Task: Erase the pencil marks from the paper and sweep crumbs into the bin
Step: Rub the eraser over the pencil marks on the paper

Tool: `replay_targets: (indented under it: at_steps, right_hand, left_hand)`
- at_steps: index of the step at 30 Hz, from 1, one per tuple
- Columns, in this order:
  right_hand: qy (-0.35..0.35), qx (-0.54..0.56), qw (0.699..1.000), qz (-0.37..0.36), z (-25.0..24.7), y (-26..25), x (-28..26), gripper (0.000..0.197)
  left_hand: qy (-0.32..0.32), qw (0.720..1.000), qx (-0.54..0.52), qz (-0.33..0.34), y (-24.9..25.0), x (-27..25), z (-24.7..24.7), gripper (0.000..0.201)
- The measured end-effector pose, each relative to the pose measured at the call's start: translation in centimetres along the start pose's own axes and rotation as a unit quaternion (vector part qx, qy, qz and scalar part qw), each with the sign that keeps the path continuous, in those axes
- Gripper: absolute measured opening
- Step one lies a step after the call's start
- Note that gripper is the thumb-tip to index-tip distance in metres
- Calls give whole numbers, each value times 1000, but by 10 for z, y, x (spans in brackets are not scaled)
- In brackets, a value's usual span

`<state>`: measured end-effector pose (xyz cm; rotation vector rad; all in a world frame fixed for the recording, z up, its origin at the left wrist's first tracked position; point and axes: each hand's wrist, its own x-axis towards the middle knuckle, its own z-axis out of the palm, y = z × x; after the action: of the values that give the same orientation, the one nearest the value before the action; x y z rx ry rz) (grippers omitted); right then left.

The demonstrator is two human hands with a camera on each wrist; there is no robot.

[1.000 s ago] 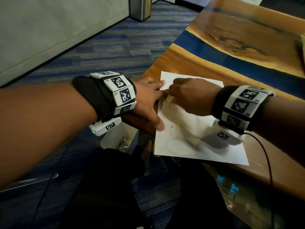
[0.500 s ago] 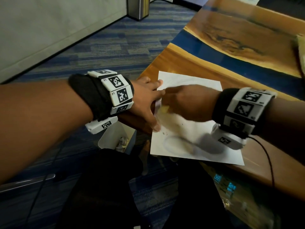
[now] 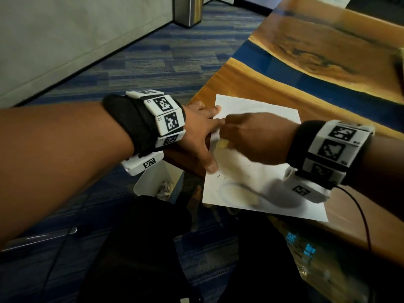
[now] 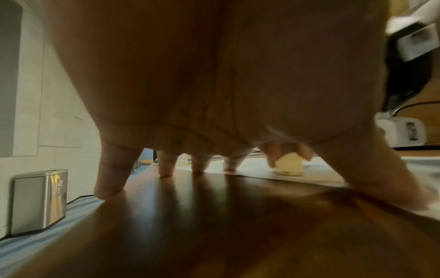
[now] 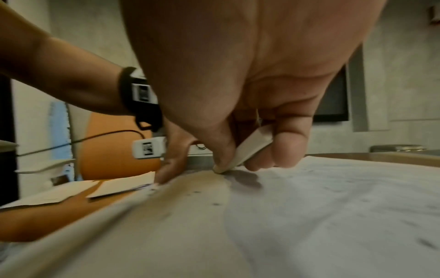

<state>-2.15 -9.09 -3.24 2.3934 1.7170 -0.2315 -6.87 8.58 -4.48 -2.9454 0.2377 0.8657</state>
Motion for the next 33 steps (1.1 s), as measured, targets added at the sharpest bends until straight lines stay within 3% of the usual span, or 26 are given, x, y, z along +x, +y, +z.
replay_targets:
  at_steps: [2,6,9,11,15,19,20,24,29,33]
  right_hand:
    - [-9,5,1000,-20,-1,-3,-3,28]
    - [-12,17,997,77,-1,18,4,30]
    - [-10,24,998,62,0,18,3,30]
    - [-16,17,998,60,-2,19,1,31]
    - [3,-18,992,125,-4,24,0,29]
    - [-8,9,1000,-5,-1,-8,-9,23]
    - [-12,8,1000,-10,-2,-7,-8,23]
    - [10,-25,993,112,-6,22,0,22]
    - [-17,1,1000,-5,-4,-14,-9,24]
    - [11,-34,992,119,-7,16,-4,22]
  left_hand:
    - [-3,1000,0,1,0,0,-1,136]
    - [-5,1000,-9,-5,2,-1,-4,129]
    - [20,1000,-2,-1,4,1,-2,118]
    - [28,1000,8,3,3,4,0,119]
    - [23,1000,11,5,0,5,0,125]
    - [24,999,12,18,-3,7,2,127]
    - [25,999,13,20,-3,8,2,126]
    - [20,999,28,8,-1,7,1,128]
    - [18,999,23,17,-2,8,-2,129]
    - [14,999,34,2,1,5,-2,128]
